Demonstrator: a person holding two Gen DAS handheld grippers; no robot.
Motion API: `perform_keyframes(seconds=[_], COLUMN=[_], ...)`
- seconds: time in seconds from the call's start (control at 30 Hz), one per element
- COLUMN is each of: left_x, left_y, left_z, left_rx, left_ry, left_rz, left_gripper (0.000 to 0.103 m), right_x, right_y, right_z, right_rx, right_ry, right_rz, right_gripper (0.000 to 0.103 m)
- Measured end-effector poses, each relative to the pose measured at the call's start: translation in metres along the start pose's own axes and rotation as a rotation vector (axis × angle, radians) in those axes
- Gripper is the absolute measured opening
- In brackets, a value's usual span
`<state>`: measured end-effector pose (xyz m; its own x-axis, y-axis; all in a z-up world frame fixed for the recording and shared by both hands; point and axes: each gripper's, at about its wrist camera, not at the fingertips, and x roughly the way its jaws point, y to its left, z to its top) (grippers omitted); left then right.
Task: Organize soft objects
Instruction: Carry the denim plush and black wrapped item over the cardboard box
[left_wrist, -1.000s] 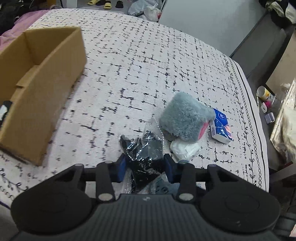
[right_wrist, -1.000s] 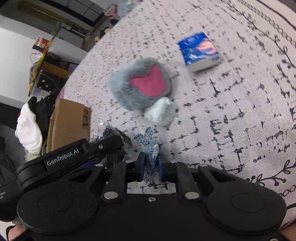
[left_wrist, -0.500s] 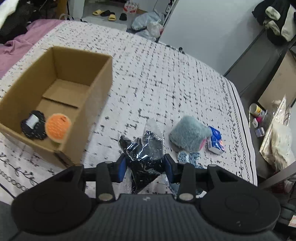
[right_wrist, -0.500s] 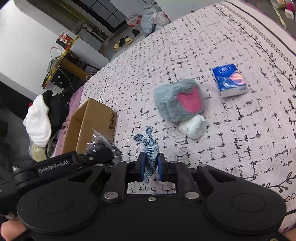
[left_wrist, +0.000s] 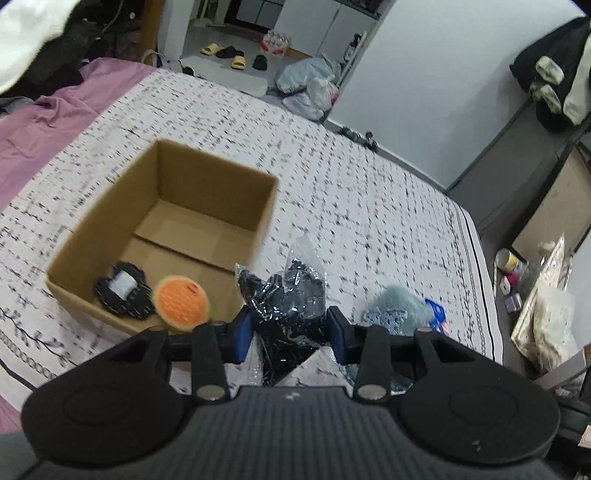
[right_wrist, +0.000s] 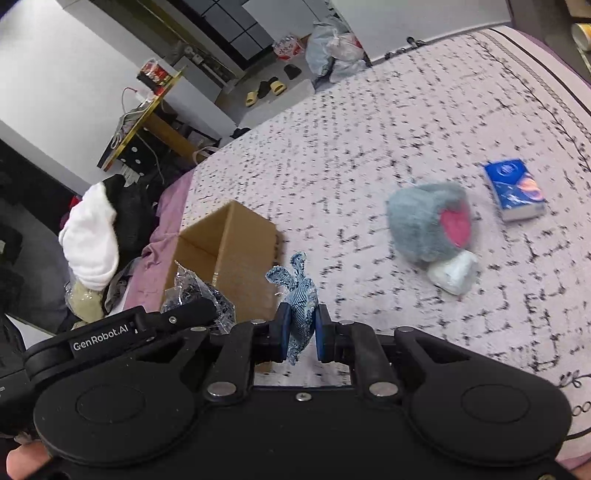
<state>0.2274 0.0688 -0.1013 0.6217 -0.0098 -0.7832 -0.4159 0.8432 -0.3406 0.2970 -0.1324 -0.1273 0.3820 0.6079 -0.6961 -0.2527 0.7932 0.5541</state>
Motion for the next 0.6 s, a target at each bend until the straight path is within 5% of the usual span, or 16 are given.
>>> perform_keyframes(seconds=[0.6], left_x=[-0.006], left_y=[0.085], left_z=[0.045], left_rx=[-0.127], left_ry=[-0.052], left_rz=[0.033], left_gripper=[0.041], right_x=[0.034], right_y=[0.073], right_z=[0.002], right_rx=[-0.086], right_ry=[0.010], right_rz=[0.019], right_gripper=[0.014])
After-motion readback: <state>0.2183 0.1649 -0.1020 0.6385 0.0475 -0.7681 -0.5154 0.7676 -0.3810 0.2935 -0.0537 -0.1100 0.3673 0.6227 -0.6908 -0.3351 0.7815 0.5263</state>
